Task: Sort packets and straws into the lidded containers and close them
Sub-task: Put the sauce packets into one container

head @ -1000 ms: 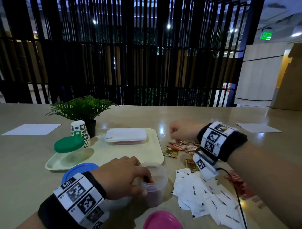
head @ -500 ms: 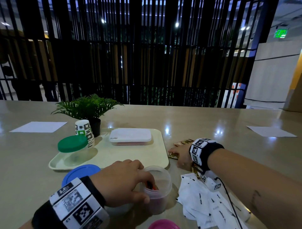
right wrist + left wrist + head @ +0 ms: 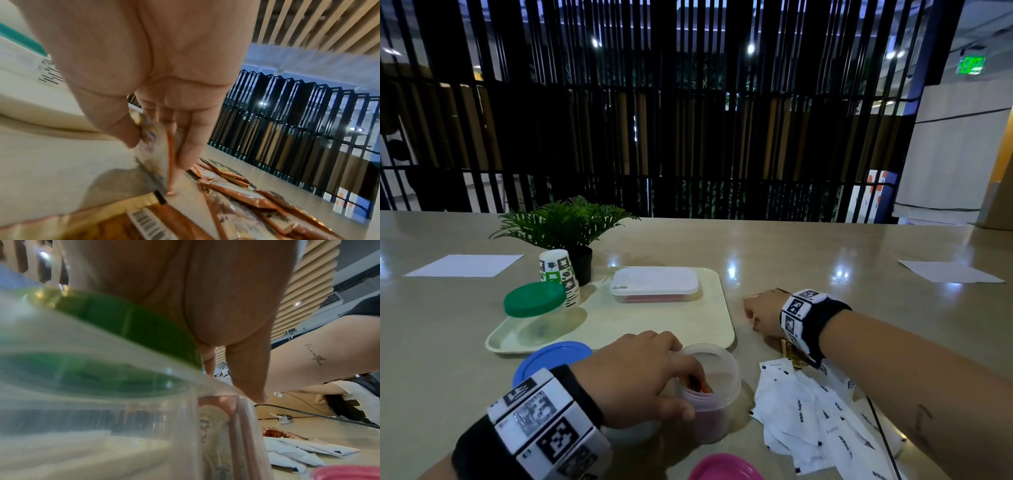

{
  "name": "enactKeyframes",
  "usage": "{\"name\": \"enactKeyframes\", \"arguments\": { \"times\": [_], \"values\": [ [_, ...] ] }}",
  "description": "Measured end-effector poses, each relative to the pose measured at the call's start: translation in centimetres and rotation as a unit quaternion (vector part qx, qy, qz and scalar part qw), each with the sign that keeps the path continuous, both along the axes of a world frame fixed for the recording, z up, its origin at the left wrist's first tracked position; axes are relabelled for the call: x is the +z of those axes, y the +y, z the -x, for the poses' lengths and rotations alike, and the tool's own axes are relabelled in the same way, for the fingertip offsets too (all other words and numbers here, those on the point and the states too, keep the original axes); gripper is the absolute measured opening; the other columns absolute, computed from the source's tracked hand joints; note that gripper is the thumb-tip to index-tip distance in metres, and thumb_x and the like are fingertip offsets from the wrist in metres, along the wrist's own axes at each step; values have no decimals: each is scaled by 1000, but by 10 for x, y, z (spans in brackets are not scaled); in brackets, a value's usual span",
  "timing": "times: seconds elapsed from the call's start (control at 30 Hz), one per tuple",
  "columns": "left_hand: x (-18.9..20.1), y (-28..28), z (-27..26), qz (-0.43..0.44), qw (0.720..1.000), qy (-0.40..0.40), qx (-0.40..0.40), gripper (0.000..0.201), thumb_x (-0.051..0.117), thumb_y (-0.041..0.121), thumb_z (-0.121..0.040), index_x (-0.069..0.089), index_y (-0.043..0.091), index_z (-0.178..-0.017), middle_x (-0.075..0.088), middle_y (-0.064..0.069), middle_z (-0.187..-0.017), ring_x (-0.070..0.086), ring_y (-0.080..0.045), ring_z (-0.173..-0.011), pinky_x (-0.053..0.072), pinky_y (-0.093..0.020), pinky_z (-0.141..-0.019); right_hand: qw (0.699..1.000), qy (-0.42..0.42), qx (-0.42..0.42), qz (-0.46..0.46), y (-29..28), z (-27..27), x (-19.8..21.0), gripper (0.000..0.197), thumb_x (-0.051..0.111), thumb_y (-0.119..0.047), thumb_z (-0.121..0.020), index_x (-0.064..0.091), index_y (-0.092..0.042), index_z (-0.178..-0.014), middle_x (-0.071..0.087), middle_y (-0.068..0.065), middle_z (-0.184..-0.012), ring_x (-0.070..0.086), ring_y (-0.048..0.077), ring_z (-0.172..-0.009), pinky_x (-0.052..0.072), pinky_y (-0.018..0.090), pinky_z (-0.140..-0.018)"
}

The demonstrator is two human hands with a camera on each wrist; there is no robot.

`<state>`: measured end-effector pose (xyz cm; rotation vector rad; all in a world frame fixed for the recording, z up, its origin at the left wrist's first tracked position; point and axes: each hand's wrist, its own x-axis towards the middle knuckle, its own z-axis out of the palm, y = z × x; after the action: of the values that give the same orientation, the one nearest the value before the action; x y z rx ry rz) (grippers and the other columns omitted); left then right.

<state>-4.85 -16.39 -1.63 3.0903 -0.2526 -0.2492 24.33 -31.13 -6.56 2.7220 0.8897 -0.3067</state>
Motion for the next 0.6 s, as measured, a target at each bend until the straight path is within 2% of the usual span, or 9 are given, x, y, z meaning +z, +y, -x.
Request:
{"name": "enactKeyframes", "arguments": {
  "times": [0.07, 0.1, 0.2, 0.27, 0.33, 0.4, 0.47, 0.53, 0.6],
  "values": [
    [0, 0, 0, -2, 1000, 1, 0, 44, 51, 62, -89, 40, 53, -131, 37, 11, -141, 36, -12, -125, 33, -32, -104, 999, -7, 10, -38, 0, 42, 24, 29, 57, -19, -86, 58, -20, -115, 60, 2, -113, 60, 23, -99, 50, 33, -84],
    [-1, 0, 0, -3, 1000, 2, 1, 44, 51, 62, -89, 40, 53, -131, 37, 11, -141, 36, -12, -126, 33, -32, -104, 998, -2, 21, -60, -2, 55, 33, 31, 54, -16, -88, 59, -17, -118, 60, 4, -117, 58, 23, -101, 49, 31, -85],
    [-1, 0, -1, -5, 1000, 2, 3, 45, 51, 62, -89, 40, 53, -132, 37, 10, -142, 36, -13, -126, 33, -33, -105, 993, 13, 2, -117, -9, 58, 46, 29, 59, -13, -87, 65, -12, -116, 60, 1, -111, 52, 16, -90, 45, 24, -71],
    [-2, 0, -1, -9, 1000, 1, 2, 46, 51, 62, -89, 40, 52, -132, 37, 9, -141, 36, -14, -126, 33, -34, -104, 984, 26, -5, -179, -15, 63, 56, 23, 66, -12, -84, 68, -11, -106, 59, -1, -101, 54, 14, -87, 50, 27, -74],
    [-3, 1, -1, -11, 1000, -1, 2, 45, 50, 62, -89, 40, 52, -131, 37, 9, -141, 37, -14, -125, 34, -34, -104, 969, 45, 4, -241, -21, 67, 66, 19, 74, -12, -79, 66, -12, -96, 60, 1, -99, 57, 15, -86, 52, 30, -77],
    [-4, 1, -2, -12, 1000, -7, 1, 45, 51, 63, -88, 40, 53, -130, 38, 9, -139, 38, -14, -125, 35, -35, -104, 954, 77, 4, -289, -26, 72, 75, 24, 77, -9, -76, 60, -18, -90, 63, 2, -95, 59, 16, -78, 50, 28, -65],
    [-5, 2, -2, -10, 1000, -12, 1, 44, 52, 63, -87, 41, 53, -129, 40, 9, -138, 39, -15, -124, 35, -35, -103, 938, 125, -4, -323, -30, 76, 80, 34, 76, -4, -76, 57, -21, -99, 63, 1, -85, 59, 15, -68, 48, 23, -56],
    [-6, 2, -3, -9, 1000, -16, 1, 44, 53, 63, -87, 42, 53, -129, 41, 9, -136, 40, -15, -123, 36, -35, -103, 927, 160, 12, -340, -34, 86, 88, 43, 75, 0, -77, 56, -21, -109, 61, -1, -78, 58, 14, -63, 47, 24, -57],
    [-6, 2, -3, -11, 1000, -13, 4, 45, 53, 62, -87, 42, 53, -129, 40, 9, -137, 40, -15, -123, 36, -35, -102, 918, 183, 30, -351, -36, 96, 93, 45, 74, 1, -77, 56, -20, -112, 61, 0, -75, 58, 13, -62, 47, 27, -59]
  ]
}}
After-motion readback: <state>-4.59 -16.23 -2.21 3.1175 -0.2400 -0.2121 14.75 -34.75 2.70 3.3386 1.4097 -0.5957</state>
